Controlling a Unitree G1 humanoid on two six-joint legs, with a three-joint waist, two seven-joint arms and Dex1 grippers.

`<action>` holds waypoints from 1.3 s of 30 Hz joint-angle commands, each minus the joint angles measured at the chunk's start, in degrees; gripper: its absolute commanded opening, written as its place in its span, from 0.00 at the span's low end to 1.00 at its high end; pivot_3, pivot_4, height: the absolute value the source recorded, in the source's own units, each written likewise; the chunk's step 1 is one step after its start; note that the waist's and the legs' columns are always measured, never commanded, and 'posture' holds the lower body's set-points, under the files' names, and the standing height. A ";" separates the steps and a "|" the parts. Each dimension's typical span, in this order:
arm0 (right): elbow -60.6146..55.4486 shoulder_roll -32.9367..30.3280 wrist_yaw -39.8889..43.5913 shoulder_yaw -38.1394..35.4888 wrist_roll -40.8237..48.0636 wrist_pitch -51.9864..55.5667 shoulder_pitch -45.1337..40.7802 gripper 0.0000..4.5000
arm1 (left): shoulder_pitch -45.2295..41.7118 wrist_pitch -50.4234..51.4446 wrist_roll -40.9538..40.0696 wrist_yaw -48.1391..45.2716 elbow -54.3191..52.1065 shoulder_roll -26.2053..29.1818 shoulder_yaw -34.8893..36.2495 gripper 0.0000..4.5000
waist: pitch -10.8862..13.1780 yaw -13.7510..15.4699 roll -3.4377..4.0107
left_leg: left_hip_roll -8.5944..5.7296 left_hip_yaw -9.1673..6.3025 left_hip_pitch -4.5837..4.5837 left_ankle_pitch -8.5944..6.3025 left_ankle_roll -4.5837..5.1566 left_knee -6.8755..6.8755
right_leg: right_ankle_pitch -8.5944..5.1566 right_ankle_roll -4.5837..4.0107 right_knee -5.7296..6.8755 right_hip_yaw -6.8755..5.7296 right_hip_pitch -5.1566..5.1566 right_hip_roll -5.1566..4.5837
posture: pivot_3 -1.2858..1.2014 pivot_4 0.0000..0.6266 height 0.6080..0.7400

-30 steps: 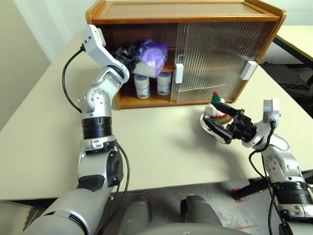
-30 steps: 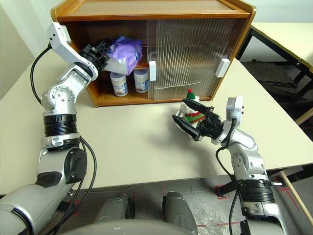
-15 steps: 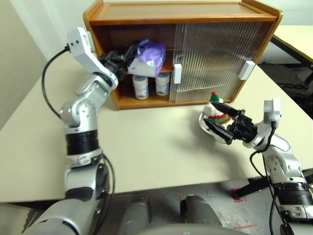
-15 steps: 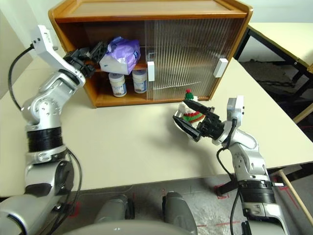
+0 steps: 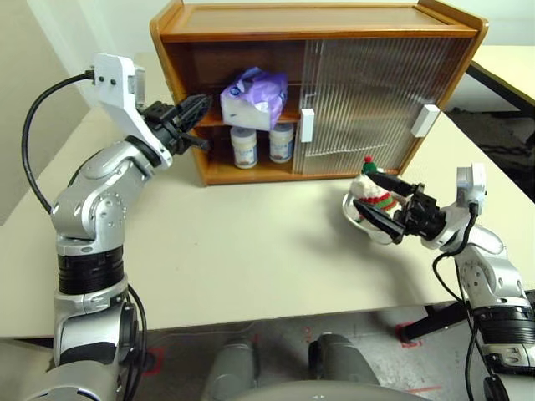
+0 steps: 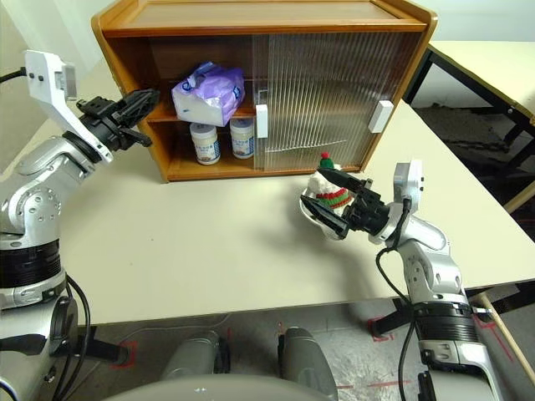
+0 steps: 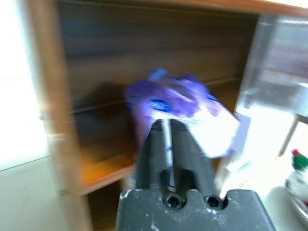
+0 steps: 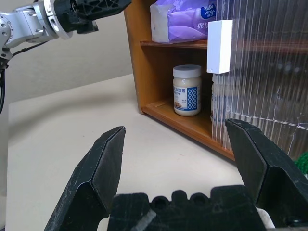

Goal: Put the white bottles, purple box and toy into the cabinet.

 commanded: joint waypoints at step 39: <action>-1.16 0.77 -1.61 0.03 -0.18 -0.55 1.15 1.00 | -1.47 -21.96 11.30 -18.84 14.81 -5.80 -10.28 0.91 | -0.01 -1.50 0.03 | 0.05 -0.07 -0.17 0.12 0.20 0.00 | 0.04 0.06 0.03 0.00 -0.11 0.02 | 0.52 0.00 1.00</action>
